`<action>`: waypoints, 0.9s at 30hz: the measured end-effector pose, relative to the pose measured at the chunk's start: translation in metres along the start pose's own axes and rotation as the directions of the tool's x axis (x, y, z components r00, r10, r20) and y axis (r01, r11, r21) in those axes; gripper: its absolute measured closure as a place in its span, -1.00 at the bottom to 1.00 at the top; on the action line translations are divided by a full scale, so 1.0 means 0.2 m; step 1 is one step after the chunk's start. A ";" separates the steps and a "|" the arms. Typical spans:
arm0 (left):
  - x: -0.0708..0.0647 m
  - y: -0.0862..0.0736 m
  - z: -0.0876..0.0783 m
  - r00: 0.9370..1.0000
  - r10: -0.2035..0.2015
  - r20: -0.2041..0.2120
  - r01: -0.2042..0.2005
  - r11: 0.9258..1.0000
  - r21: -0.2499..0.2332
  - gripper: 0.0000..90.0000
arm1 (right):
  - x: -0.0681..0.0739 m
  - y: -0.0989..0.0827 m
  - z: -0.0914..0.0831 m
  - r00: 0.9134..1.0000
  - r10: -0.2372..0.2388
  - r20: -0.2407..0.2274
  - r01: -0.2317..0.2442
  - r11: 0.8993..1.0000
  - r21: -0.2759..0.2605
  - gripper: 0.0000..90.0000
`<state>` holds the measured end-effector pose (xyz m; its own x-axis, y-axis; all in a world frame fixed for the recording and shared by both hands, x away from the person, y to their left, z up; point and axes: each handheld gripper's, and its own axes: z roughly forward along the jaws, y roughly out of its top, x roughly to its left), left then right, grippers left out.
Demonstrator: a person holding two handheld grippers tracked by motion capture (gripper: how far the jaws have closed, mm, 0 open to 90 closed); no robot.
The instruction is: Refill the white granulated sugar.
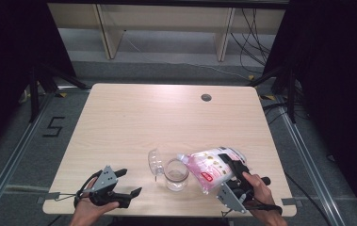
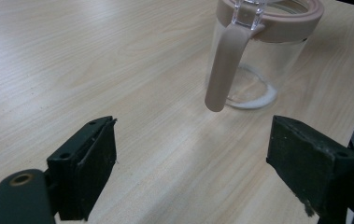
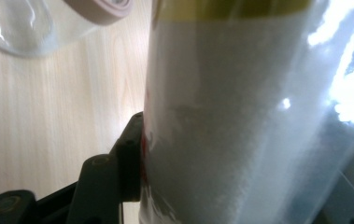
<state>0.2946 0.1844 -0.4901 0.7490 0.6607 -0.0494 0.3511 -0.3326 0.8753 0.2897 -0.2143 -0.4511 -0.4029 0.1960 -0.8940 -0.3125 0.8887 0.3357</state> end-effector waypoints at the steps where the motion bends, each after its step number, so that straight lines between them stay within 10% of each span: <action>1: 0.00 0.00 0.00 1.000 0.001 0.001 -0.001 1.000 -0.001 -0.66 | 0.00 0.01 -0.01 1.000 -0.028 0.002 0.028 0.999 0.019 0.08; 3: 0.00 0.00 -0.01 1.000 -0.001 -0.009 0.001 1.000 0.011 -0.66 | 0.00 0.01 0.00 0.997 -0.070 0.020 0.069 0.997 0.034 0.08; 4: -0.01 0.00 0.00 1.000 -0.013 0.000 0.013 1.000 -0.006 -0.66 | -0.02 0.03 0.00 0.985 -0.168 0.028 0.167 0.985 0.036 0.08; 6: 0.00 0.00 0.00 1.000 0.000 0.002 0.000 1.000 -0.001 -0.66 | 0.01 0.03 0.00 0.986 -0.161 0.044 0.159 0.986 0.043 0.08; 8: 0.00 0.00 0.00 1.000 0.001 -0.001 -0.001 1.000 0.006 -0.66 | -0.01 0.06 0.00 0.955 -0.293 0.047 0.290 0.955 0.060 0.08; 9: 0.00 0.00 0.00 1.000 0.003 0.001 -0.003 1.000 0.005 -0.66 | 0.01 0.05 0.00 0.969 -0.242 0.050 0.238 0.969 0.071 0.09; 11: 0.00 0.00 0.00 1.000 0.005 -0.001 -0.005 1.000 0.006 -0.66 | 0.02 0.05 0.00 0.967 -0.250 0.046 0.246 0.966 0.080 0.09; 18: -0.01 0.00 0.00 1.000 -0.020 0.001 0.020 1.000 0.000 -0.66 | 0.00 0.08 0.00 0.915 -0.399 0.057 0.394 0.915 0.089 0.10; 19: -0.01 0.00 0.00 1.000 -0.023 0.000 0.023 1.000 -0.001 -0.66 | 0.01 0.08 0.00 0.925 -0.378 0.042 0.373 0.922 0.101 0.10; 23: -0.01 0.00 0.00 1.000 -0.011 -0.007 0.011 1.000 0.011 -0.66 | 0.01 0.08 0.00 0.901 -0.432 0.050 0.426 0.900 0.093 0.10; 24: -0.02 0.00 0.00 1.000 -0.018 -0.005 0.018 1.000 0.008 -0.66 | 0.02 0.08 0.00 0.910 -0.412 0.043 0.407 0.908 0.097 0.10; 27: -0.01 0.00 0.00 1.000 -0.015 -0.003 0.015 1.000 0.006 -0.66 | 0.02 0.08 0.00 0.901 -0.430 0.046 0.424 0.899 0.109 0.11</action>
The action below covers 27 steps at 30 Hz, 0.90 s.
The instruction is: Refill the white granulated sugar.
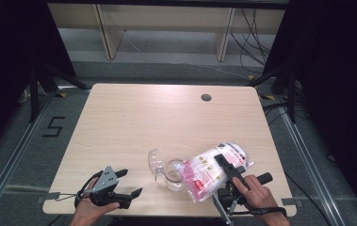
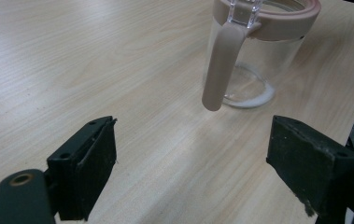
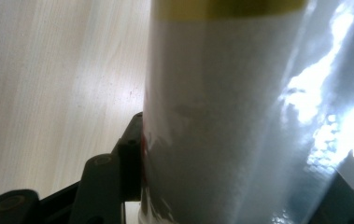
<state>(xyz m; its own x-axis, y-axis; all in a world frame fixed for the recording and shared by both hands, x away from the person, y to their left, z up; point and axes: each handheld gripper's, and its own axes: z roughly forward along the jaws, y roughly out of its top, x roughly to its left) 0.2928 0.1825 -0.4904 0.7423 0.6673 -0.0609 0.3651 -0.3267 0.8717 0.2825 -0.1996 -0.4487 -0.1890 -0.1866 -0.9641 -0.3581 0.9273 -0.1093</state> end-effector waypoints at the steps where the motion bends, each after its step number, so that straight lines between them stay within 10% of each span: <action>1: 0.00 0.00 0.00 1.000 -0.003 0.001 0.003 1.000 -0.002 -0.66 | 0.00 0.00 0.00 1.000 -0.010 0.003 0.010 1.000 -0.005 0.11; 27: 0.00 0.00 0.01 0.999 0.036 0.007 -0.036 0.999 0.009 -0.66 | 0.01 -0.01 0.00 0.987 -0.156 0.041 0.154 0.987 0.035 0.13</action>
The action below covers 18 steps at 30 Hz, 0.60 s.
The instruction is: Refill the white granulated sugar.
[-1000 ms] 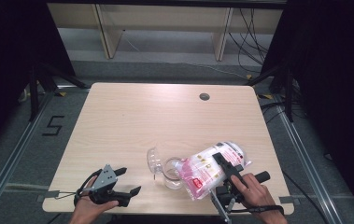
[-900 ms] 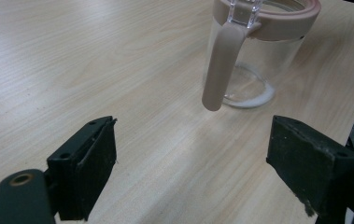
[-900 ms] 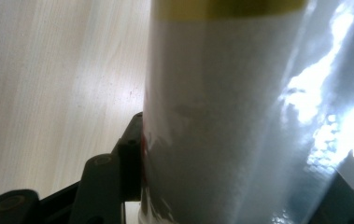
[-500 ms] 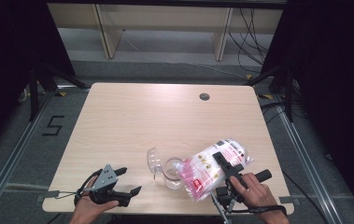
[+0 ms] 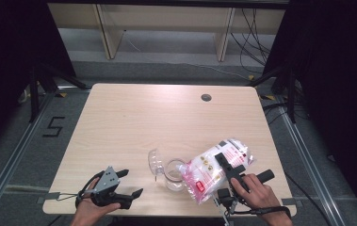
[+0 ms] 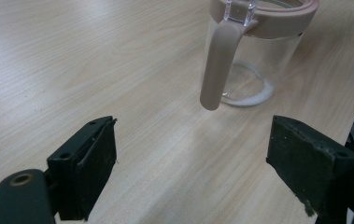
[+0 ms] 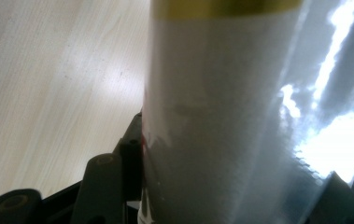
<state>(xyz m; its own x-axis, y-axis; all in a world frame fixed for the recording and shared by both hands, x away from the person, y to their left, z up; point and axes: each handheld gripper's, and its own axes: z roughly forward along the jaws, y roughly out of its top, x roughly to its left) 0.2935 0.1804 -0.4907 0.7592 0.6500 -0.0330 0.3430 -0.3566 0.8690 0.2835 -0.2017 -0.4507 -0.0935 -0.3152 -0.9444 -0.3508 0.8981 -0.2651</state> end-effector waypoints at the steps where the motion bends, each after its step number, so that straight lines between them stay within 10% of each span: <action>1: -0.01 0.00 0.01 0.999 -0.038 0.000 0.038 0.999 -0.007 -0.66 | 0.00 0.00 0.00 1.000 -0.010 0.002 0.010 1.000 0.001 0.13; 18: -0.01 0.00 0.01 1.000 0.007 0.008 -0.007 1.000 0.012 -0.66 | -0.03 0.01 0.01 0.998 -0.066 0.015 0.066 0.998 0.014 0.15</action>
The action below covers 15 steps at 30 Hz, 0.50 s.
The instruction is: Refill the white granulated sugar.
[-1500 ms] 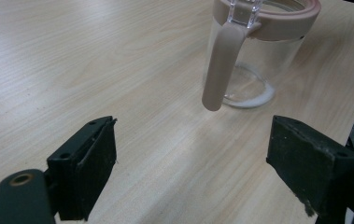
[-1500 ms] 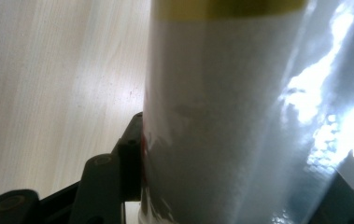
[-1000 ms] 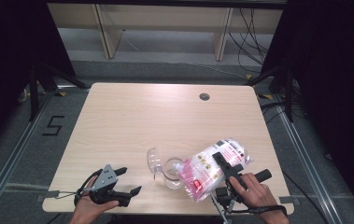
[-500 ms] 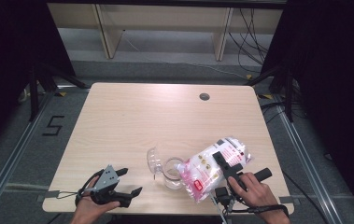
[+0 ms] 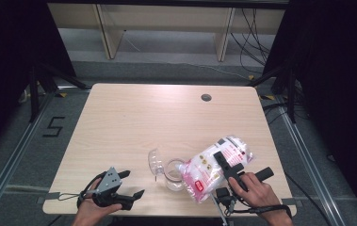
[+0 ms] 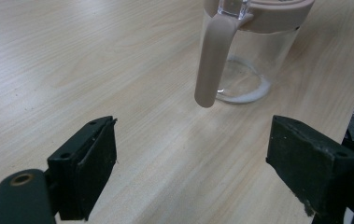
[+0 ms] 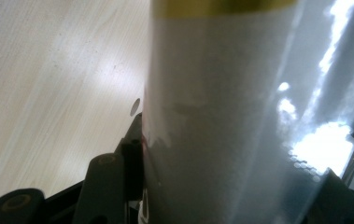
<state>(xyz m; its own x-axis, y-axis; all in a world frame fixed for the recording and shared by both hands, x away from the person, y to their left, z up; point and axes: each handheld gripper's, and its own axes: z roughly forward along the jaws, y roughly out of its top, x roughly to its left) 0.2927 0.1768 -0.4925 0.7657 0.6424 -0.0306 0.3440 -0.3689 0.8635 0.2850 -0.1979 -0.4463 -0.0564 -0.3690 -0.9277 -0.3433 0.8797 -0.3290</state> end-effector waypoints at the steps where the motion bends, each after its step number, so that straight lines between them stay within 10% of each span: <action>1: 0.00 0.00 0.00 1.000 0.001 0.001 -0.001 1.000 0.001 -0.66 | 0.00 0.00 0.00 1.000 -0.007 0.000 0.007 1.000 -0.003 0.15; 15: -0.01 0.00 0.01 1.000 -0.014 0.005 0.014 1.000 -0.003 -0.66 | -0.02 -0.01 -0.01 0.999 -0.041 0.003 0.041 0.999 0.012 0.17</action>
<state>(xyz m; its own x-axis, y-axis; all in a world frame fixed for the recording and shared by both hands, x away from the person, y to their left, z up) 0.2916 0.1747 -0.4937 0.7634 0.6443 -0.0456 0.3535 -0.3577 0.8643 0.2848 -0.1987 -0.4416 -0.0394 -0.4034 -0.9142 -0.3337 0.8677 -0.3685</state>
